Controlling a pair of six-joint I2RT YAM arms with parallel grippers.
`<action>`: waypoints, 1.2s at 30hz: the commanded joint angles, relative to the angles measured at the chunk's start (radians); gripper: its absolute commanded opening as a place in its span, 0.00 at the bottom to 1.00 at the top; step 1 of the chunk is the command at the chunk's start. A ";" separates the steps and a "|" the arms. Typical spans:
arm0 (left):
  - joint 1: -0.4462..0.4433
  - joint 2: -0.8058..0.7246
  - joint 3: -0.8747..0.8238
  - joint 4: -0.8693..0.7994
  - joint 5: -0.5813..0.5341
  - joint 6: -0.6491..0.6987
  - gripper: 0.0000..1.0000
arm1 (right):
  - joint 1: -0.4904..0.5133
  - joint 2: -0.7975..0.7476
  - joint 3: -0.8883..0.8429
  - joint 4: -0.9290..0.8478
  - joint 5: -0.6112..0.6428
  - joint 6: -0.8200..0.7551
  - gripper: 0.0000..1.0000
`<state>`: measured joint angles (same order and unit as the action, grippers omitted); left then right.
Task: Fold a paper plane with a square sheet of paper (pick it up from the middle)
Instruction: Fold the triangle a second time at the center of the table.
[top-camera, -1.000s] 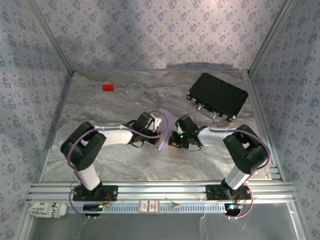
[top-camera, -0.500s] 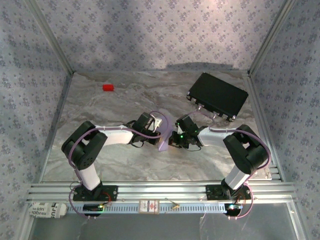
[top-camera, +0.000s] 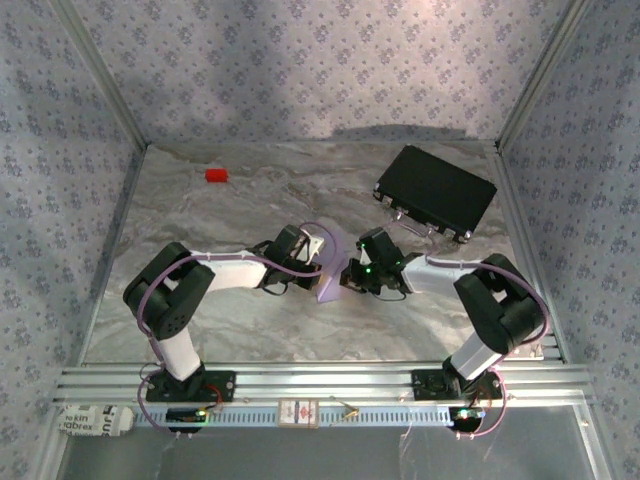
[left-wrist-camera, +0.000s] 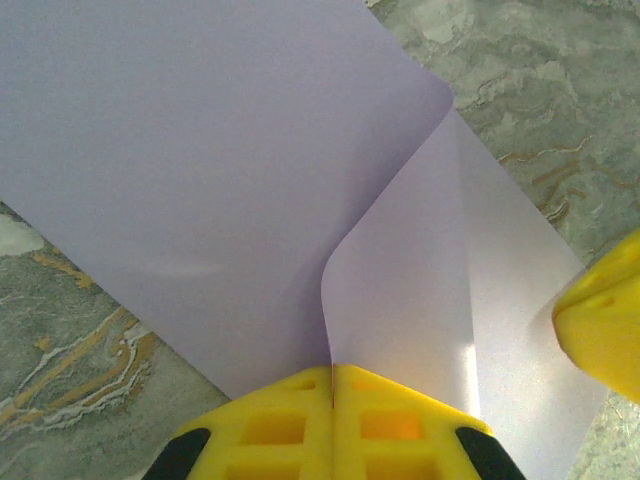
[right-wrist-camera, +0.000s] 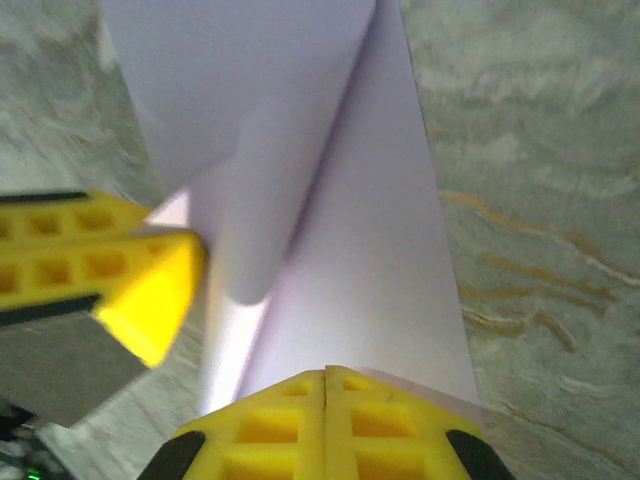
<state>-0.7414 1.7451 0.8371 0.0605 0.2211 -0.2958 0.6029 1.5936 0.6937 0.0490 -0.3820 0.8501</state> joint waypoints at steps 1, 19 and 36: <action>0.004 0.026 0.003 -0.013 0.016 0.023 0.04 | -0.016 -0.001 -0.003 0.121 -0.044 0.059 0.00; 0.004 0.030 0.002 -0.016 0.019 0.022 0.04 | 0.003 0.164 0.094 0.219 -0.088 0.121 0.00; 0.005 0.047 0.004 -0.028 0.031 0.027 0.04 | -0.029 0.135 0.015 0.237 -0.071 0.121 0.00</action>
<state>-0.7387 1.7561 0.8375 0.0795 0.2413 -0.2890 0.5865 1.7538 0.7021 0.3111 -0.4610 0.9691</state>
